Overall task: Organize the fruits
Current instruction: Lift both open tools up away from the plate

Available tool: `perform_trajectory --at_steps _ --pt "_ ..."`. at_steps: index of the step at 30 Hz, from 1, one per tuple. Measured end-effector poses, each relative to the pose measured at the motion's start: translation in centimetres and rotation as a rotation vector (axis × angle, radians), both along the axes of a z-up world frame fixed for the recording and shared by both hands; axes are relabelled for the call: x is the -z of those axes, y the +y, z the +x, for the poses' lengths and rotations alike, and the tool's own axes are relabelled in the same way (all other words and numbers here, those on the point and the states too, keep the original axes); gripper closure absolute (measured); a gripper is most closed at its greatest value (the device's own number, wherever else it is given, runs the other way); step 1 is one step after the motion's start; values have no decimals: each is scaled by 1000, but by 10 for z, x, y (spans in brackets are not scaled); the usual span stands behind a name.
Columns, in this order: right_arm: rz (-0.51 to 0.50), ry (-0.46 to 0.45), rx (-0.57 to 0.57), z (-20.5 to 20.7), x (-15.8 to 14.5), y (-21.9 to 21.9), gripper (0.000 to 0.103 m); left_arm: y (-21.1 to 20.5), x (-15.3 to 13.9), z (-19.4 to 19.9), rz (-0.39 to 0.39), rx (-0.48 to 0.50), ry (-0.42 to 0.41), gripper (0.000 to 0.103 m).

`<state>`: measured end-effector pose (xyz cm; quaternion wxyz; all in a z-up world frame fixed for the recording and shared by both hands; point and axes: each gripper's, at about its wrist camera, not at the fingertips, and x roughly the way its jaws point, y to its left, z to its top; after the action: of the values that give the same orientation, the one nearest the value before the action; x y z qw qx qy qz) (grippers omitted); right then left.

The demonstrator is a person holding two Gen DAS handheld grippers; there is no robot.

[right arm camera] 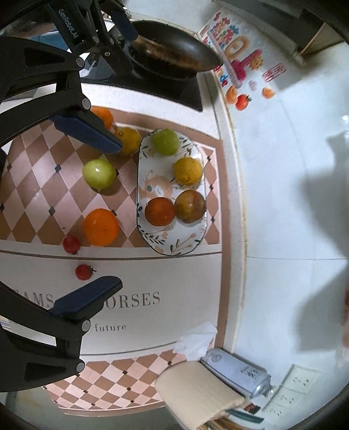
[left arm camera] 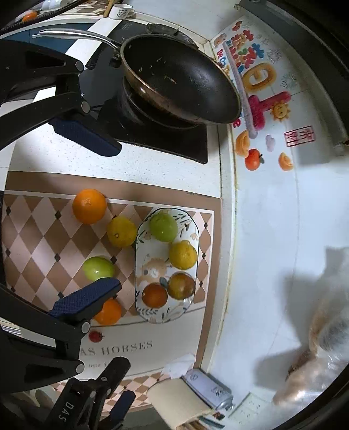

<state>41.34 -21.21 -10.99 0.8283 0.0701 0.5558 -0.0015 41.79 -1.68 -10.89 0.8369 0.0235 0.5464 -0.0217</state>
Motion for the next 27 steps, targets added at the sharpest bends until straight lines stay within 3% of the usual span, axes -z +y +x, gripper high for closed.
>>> perform_trajectory --at_steps 7,15,22,25,27 --pt "-9 -75 10 -32 -42 3 8 1 -28 -27 -14 21 -58 11" --pt "-12 -122 16 -52 -64 8 8 -2 -48 -41 0 26 -133 11" --pt "34 -104 19 -47 -55 6 8 -5 -36 -35 -3 24 -103 11" --pt "81 -66 32 -39 -37 -2 8 -4 -24 -27 7 13 -79 1" --pt "103 -26 39 -31 -16 -8 8 2 -10 -20 34 -16 -60 1"
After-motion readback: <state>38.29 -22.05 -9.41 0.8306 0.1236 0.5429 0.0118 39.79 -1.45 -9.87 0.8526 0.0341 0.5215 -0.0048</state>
